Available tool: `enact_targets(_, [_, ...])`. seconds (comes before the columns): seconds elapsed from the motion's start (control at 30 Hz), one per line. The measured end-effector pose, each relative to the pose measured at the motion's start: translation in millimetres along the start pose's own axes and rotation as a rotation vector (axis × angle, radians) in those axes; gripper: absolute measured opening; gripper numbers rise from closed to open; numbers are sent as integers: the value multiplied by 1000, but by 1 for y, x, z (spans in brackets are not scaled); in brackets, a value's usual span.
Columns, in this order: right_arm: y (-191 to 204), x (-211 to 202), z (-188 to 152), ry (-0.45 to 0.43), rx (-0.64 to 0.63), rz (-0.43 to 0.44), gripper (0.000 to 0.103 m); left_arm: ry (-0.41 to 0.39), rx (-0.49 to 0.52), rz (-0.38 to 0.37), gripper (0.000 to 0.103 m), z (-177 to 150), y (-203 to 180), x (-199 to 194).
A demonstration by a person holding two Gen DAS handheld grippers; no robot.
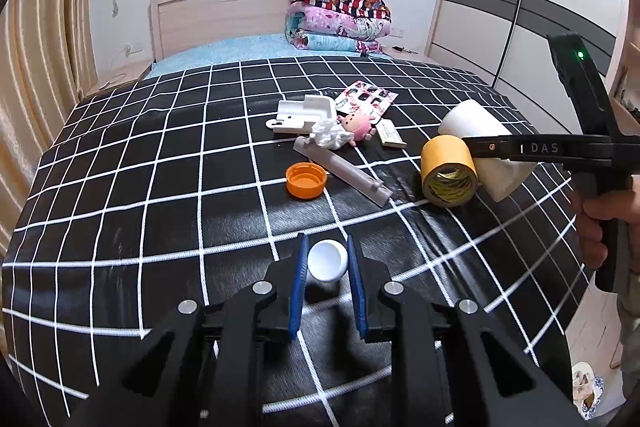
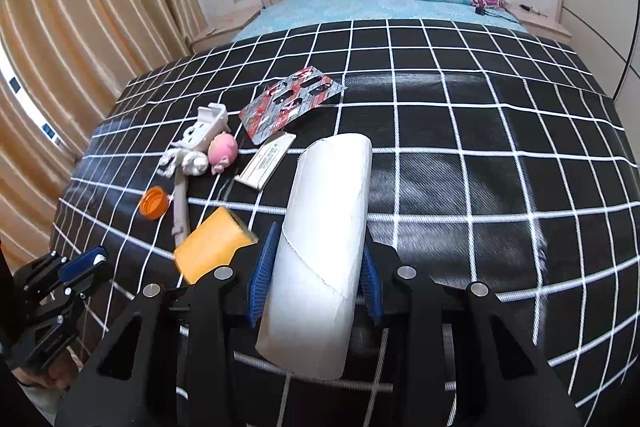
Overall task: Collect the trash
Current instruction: 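Carry the white roll with the right tool while the left tool carries the cap over the bin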
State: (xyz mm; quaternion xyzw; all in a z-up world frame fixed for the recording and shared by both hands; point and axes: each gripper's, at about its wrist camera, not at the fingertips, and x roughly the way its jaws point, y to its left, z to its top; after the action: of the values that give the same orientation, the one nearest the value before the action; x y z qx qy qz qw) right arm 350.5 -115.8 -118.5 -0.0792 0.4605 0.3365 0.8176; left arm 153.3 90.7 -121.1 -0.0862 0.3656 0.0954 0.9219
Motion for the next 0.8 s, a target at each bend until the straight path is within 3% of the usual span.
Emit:
enact_targets(0.47, [-1, -47, -42, -54, 13, 16, 39, -33, 1, -21, 19, -18, -19, -41])
enact_targets(0.8, [24, -95, -94, -81, -52, 80, 39, -66, 56, -70, 19, -43, -48, -83])
